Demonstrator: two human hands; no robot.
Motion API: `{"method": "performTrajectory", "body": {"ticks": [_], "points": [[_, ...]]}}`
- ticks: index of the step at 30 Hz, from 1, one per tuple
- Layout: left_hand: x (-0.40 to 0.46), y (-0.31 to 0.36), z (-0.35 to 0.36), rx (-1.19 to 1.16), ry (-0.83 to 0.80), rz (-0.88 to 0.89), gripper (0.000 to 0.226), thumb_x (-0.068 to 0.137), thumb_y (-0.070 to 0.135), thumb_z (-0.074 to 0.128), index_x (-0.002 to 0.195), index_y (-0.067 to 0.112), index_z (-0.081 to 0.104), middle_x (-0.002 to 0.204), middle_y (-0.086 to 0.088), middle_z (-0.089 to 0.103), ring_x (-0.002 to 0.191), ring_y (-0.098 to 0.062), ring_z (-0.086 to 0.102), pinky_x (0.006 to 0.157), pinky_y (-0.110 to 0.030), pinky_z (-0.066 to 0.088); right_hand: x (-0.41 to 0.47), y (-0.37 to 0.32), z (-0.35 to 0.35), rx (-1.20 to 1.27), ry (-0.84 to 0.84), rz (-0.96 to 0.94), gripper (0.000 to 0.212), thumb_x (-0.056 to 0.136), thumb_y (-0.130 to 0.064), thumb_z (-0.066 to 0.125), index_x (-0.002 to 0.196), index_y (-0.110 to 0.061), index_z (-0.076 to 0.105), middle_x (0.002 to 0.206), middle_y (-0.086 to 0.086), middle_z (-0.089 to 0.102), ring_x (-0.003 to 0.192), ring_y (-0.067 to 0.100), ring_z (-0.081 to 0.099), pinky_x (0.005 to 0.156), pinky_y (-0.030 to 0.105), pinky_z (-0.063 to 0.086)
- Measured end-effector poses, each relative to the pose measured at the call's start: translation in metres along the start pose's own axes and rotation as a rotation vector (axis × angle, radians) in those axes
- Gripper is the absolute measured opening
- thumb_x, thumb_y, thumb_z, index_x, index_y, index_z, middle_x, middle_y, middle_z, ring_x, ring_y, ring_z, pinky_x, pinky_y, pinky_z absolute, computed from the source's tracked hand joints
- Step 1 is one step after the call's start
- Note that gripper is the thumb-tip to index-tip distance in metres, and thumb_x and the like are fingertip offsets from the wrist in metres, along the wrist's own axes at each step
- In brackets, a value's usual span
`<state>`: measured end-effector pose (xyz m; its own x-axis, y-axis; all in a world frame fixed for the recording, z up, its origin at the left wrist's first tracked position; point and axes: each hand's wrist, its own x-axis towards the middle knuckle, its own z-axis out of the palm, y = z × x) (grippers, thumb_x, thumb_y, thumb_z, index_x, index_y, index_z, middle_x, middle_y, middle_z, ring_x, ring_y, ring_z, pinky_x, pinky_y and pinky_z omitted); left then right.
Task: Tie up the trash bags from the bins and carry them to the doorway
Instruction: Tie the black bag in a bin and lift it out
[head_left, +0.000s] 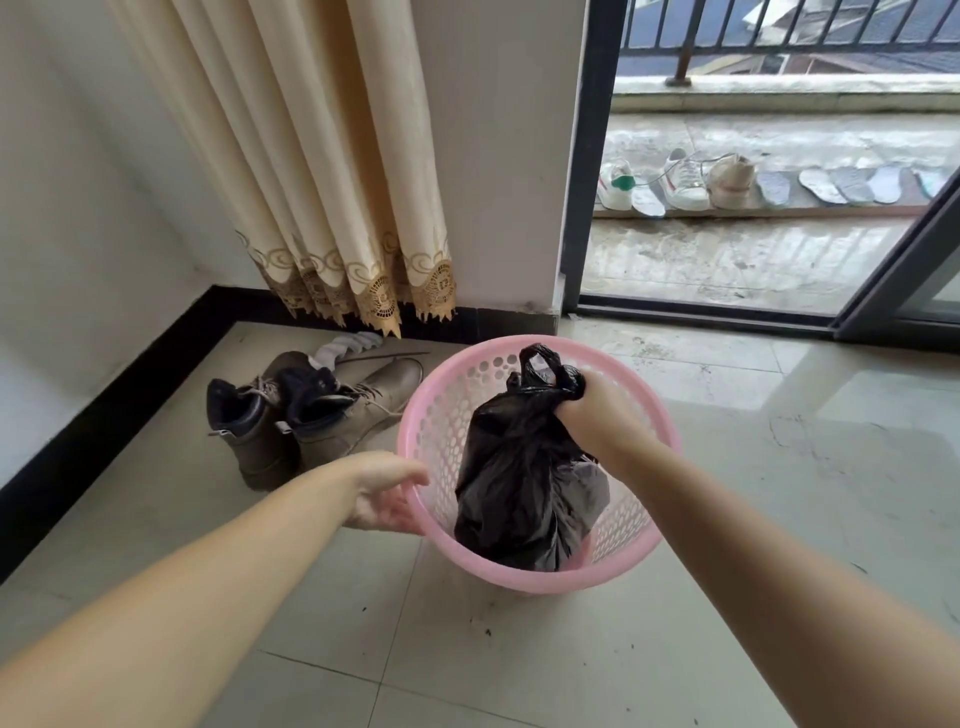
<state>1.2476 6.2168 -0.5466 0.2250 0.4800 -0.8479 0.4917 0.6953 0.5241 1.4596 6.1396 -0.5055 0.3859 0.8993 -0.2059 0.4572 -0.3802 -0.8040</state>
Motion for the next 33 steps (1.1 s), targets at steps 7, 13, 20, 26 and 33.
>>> {"method": "performTrajectory", "body": {"ticks": [7,13,20,26,33], "points": [[0.008,0.009,0.016,-0.176,0.038,0.024,0.019,0.088,-0.006,0.041,0.103,-0.006,0.052,0.074,-0.023,0.067,0.052,-0.033,0.068,0.053,-0.045,0.059,0.005,-0.05,-0.027,0.729,0.278,-0.081,0.03,0.087,0.002,0.046,0.073,-0.019,0.063,0.079,0.008,0.065,0.08,0.023,0.058,0.089,0.05,0.052],[0.02,0.033,0.038,-0.396,0.168,0.191,0.038,0.094,0.003,0.044,0.132,0.003,0.042,0.132,-0.023,0.048,0.087,-0.035,0.062,0.042,-0.033,0.056,-0.016,-0.066,-0.072,1.022,0.436,-0.237,0.03,0.088,0.005,0.049,0.075,-0.018,0.064,0.07,-0.005,0.068,0.071,0.009,0.066,0.068,0.022,0.053],[0.042,0.056,0.058,-0.763,0.134,0.361,0.044,0.096,0.005,0.043,0.139,0.005,0.034,0.139,-0.016,0.039,0.102,-0.027,0.055,0.059,-0.032,0.057,-0.042,-0.063,-0.117,1.009,0.602,-0.381,0.032,0.087,0.011,0.048,0.075,-0.016,0.06,0.062,-0.012,0.066,0.067,0.004,0.063,0.069,0.019,0.053],[0.043,0.059,0.066,-0.863,0.085,0.353,0.048,0.098,0.025,0.049,0.141,0.013,0.033,0.146,-0.021,0.031,0.079,-0.025,0.062,0.059,-0.029,0.058,-0.041,-0.016,-0.116,0.681,0.495,-0.23,0.025,0.085,-0.001,0.053,0.076,-0.018,0.068,0.078,0.004,0.068,0.082,0.024,0.064,0.083,0.044,0.054],[0.036,0.053,0.065,-0.724,0.06,0.293,0.053,0.097,0.027,0.049,0.144,0.012,0.028,0.147,-0.027,0.029,0.118,-0.037,0.055,0.09,-0.04,0.053,-0.024,0.054,-0.061,0.377,0.27,0.147,0.019,0.083,-0.01,0.048,0.092,-0.007,0.064,0.09,0.018,0.069,0.078,0.031,0.061,0.076,0.046,0.053]]}}
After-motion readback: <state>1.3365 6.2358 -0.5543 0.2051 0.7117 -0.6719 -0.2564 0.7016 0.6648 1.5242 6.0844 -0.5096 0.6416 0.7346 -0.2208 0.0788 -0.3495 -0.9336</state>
